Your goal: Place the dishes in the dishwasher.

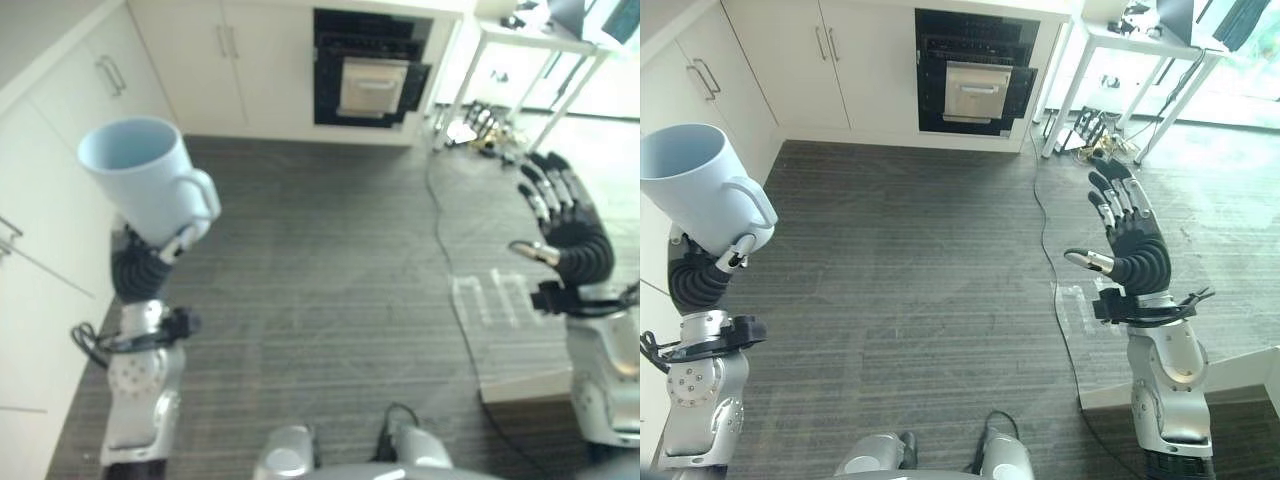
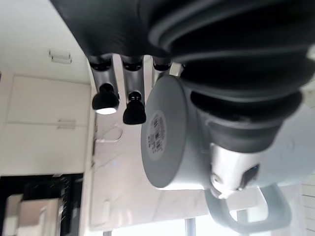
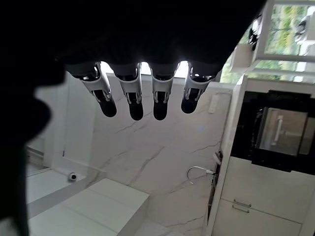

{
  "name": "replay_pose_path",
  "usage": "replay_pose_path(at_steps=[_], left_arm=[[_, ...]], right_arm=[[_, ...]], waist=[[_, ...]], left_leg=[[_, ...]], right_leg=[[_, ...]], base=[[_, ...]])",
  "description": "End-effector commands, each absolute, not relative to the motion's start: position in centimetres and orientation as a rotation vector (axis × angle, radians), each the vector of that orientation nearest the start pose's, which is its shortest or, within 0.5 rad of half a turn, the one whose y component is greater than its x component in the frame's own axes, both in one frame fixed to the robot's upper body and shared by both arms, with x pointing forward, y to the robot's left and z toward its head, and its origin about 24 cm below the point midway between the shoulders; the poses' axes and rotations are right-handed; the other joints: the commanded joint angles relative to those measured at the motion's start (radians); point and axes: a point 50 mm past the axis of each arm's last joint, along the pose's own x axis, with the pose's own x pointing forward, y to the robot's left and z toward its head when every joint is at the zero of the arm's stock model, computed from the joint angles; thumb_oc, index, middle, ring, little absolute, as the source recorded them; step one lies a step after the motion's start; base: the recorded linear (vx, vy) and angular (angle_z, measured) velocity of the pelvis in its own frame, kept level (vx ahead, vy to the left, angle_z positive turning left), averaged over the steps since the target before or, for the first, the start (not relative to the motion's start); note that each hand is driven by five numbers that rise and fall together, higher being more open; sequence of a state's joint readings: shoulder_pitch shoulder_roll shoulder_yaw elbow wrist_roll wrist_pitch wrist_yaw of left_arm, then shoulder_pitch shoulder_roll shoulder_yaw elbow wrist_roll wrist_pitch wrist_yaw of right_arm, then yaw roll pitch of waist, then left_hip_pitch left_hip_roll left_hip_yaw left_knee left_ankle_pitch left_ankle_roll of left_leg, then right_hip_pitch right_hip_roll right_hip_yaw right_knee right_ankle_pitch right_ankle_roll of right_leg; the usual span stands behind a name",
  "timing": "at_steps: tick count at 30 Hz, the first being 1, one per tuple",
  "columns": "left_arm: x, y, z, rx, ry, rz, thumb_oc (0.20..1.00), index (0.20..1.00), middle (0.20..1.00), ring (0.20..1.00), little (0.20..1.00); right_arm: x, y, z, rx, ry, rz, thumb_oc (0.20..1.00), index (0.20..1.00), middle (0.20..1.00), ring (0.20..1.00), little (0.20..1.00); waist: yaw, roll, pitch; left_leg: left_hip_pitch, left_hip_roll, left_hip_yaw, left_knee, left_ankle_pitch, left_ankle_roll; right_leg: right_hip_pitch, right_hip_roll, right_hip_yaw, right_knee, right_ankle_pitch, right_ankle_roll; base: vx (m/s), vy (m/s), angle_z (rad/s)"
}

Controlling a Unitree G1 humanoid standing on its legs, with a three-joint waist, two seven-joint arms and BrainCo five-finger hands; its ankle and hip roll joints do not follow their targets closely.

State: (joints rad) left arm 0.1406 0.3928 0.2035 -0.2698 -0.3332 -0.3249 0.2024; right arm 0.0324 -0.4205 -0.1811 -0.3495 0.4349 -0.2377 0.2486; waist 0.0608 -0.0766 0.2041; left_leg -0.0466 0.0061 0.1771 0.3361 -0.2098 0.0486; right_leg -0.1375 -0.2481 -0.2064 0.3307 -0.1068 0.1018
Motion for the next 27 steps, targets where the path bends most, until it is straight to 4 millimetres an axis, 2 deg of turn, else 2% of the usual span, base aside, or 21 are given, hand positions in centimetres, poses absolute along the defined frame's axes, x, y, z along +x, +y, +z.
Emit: replay_pose_path(at_steps=[1, 8, 9, 14, 19, 21, 22, 23, 24, 25, 26, 27], left_arm=[[20.5, 25.7, 16.6, 0.115, -0.694, 0.290, 0.200, 0.200, 0.200, 0.200, 0.200], [20.9, 25.4, 16.2, 0.142, -0.668, 0.268, 0.200, 0.200, 0.200, 0.200, 0.200], [21.5, 22.6, 15.4, 0.114, -0.653, 0.112, 0.200, 0.200, 0.200, 0.200, 0.200], [21.2, 22.9, 15.2, 0.087, -0.653, 0.094, 0.200, 0.200, 0.200, 0.200, 0.200], [21.0, 23.3, 15.2, 0.065, -0.671, 0.089, 0.200, 0.200, 0.200, 0.200, 0.200], [20.9, 23.4, 15.3, 0.058, -0.674, 0.087, 0.200, 0.200, 0.200, 0.200, 0.200], [20.9, 23.5, 15.4, 0.050, -0.681, 0.084, 0.200, 0.200, 0.200, 0.200, 0.200], [20.9, 23.4, 15.5, 0.044, -0.689, 0.082, 0.200, 0.200, 0.200, 0.200, 0.200], [20.8, 23.4, 15.6, 0.041, -0.692, 0.083, 0.200, 0.200, 0.200, 0.200, 0.200], [20.8, 23.4, 15.6, 0.036, -0.695, 0.091, 0.200, 0.200, 0.200, 0.200, 0.200], [20.9, 23.5, 15.5, 0.032, -0.689, 0.096, 0.200, 0.200, 0.200, 0.200, 0.200], [21.0, 23.5, 15.4, 0.032, -0.681, 0.102, 0.200, 0.200, 0.200, 0.200, 0.200]], right_arm=[[21.6, -22.5, 17.3, -0.105, -0.651, 0.200, 1.000, 1.000, 1.000, 1.000, 1.000], [22.0, -22.2, 17.2, -0.086, -0.641, 0.215, 1.000, 1.000, 1.000, 1.000, 1.000], [21.8, -21.5, 15.8, -0.056, -0.572, 0.227, 1.000, 1.000, 1.000, 1.000, 1.000], [21.5, -21.9, 15.6, -0.040, -0.566, 0.218, 1.000, 1.000, 1.000, 1.000, 1.000], [21.3, -22.2, 15.4, -0.042, -0.572, 0.212, 1.000, 1.000, 1.000, 1.000, 1.000], [21.1, -22.5, 15.4, -0.064, -0.568, 0.209, 1.000, 1.000, 1.000, 1.000, 1.000], [21.0, -22.7, 15.6, -0.074, -0.567, 0.211, 1.000, 1.000, 1.000, 1.000, 1.000], [21.0, -22.9, 15.7, -0.086, -0.567, 0.207, 1.000, 1.000, 1.000, 1.000, 1.000], [21.0, -23.1, 15.8, -0.089, -0.567, 0.206, 1.000, 1.000, 1.000, 1.000, 1.000], [21.1, -23.1, 15.8, -0.090, -0.567, 0.212, 1.000, 1.000, 1.000, 1.000, 1.000], [21.1, -23.1, 15.6, -0.091, -0.562, 0.218, 1.000, 1.000, 1.000, 1.000, 1.000], [21.3, -22.9, 15.6, -0.089, -0.557, 0.227, 1.000, 1.000, 1.000, 1.000, 1.000]], waist=[[-0.032, 0.030, -0.057], [-0.048, 0.036, -0.066], [-0.092, 0.048, -0.068], [-0.100, 0.050, -0.089], [-0.112, 0.053, -0.096], [-0.115, 0.045, -0.096], [-0.111, 0.023, -0.089], [-0.100, -0.006, -0.073], [-0.096, -0.017, -0.062], [-0.090, -0.026, -0.044], [-0.090, -0.024, -0.036], [-0.087, -0.021, -0.031]], left_leg=[[-0.008, 0.028, -0.052, -0.036, -0.041, -0.061], [0.008, 0.061, -0.023, -0.036, -0.038, -0.068], [-0.031, 0.010, -0.032, -0.036, -0.037, -0.056], [-0.021, 0.006, -0.052, -0.036, -0.035, -0.053], [-0.007, 0.017, -0.040, -0.036, -0.027, -0.062], [0.008, 0.026, -0.013, -0.036, -0.010, -0.081], [0.022, 0.021, 0.010, -0.036, 0.034, -0.101], [0.011, 0.014, 0.011, 0.007, 0.123, -0.125], [-0.019, 0.018, 0.009, 0.082, 0.145, -0.135], [-0.085, 0.025, -0.006, 0.209, 0.146, -0.133], [-0.114, 0.026, -0.016, 0.240, 0.138, -0.126], [-0.120, 0.028, -0.013, 0.206, 0.137, -0.120]], right_leg=[[0.066, -0.004, -0.044, -0.031, 0.032, 0.096], [0.078, 0.019, -0.045, -0.031, -0.021, 0.090], [0.055, 0.134, 0.052, -0.031, -0.075, 0.028], [0.058, 0.182, 0.089, -0.031, -0.087, 0.011], [0.057, 0.200, 0.091, -0.031, -0.089, 0.002], [0.058, 0.196, 0.082, -0.031, -0.089, -0.005], [0.060, 0.179, 0.085, -0.031, -0.087, -0.016], [0.066, 0.161, 0.095, -0.031, -0.083, -0.031], [0.068, 0.154, 0.094, -0.031, -0.078, -0.040], [0.068, 0.151, 0.091, -0.031, -0.068, -0.052], [0.069, 0.157, 0.092, -0.031, -0.065, -0.054], [0.073, 0.162, 0.094, -0.031, -0.066, -0.050]], base=[[0.04, -0.106, 0.06], [0.00, -0.146, -0.16], [0.00, -0.120, -0.34], [0.01, -0.172, -0.19], [0.03, -0.165, 0.00], [0.07, -0.218, 0.07], [0.09, -0.273, 0.04], [0.05, -0.254, 0.02], [0.01, -0.220, 0.02], [0.01, -0.150, 0.09], [0.06, -0.109, 0.11], [0.15, -0.028, 0.02]])
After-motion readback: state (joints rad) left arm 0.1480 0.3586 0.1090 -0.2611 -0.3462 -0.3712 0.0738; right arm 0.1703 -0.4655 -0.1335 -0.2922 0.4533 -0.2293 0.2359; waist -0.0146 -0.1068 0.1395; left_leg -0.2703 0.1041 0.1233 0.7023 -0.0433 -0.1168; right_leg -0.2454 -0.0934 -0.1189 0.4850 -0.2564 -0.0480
